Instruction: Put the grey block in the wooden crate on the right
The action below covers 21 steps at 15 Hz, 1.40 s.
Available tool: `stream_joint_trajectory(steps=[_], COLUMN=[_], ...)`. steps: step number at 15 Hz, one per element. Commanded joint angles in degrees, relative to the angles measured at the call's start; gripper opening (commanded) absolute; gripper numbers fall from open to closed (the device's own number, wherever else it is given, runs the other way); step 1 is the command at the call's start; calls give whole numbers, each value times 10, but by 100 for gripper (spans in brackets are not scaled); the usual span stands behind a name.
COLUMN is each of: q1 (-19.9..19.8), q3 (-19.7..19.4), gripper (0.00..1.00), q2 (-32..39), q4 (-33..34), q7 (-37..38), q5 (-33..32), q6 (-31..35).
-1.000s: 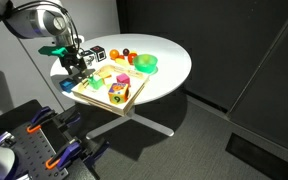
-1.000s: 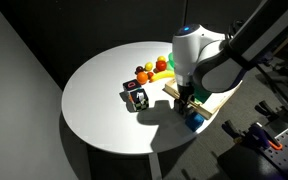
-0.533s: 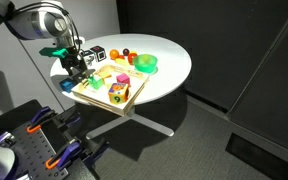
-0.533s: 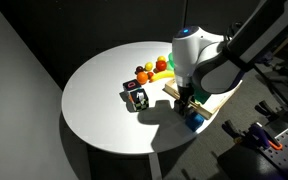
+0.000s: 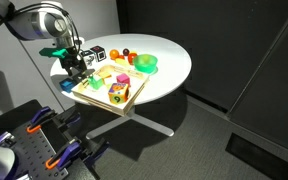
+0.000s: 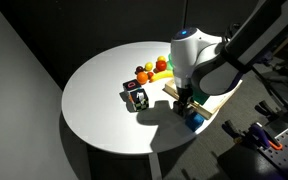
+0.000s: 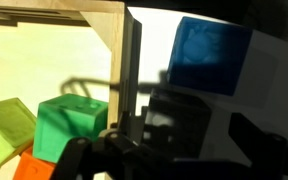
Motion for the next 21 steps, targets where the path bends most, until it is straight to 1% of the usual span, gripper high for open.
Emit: stream_joint_trajectory(steps=[1, 6, 7, 8, 12, 13, 16, 21], q1=[7, 7, 7, 6, 1, -2, -14, -27], q3=[-6, -7, -7, -7, 0, 3, 16, 32], gripper=[100, 100, 75, 74, 41, 35, 31, 31], q2=[8, 14, 15, 15, 8, 4, -6, -27], q4=[16, 19, 19, 19, 18, 18, 19, 19], q7=[14, 13, 12, 11, -1, -5, -26, -44], q5=[-16, -15, -15, -14, -8, -4, 11, 17], q6=[-19, -21, -21, -21, -29, -31, -47, -76])
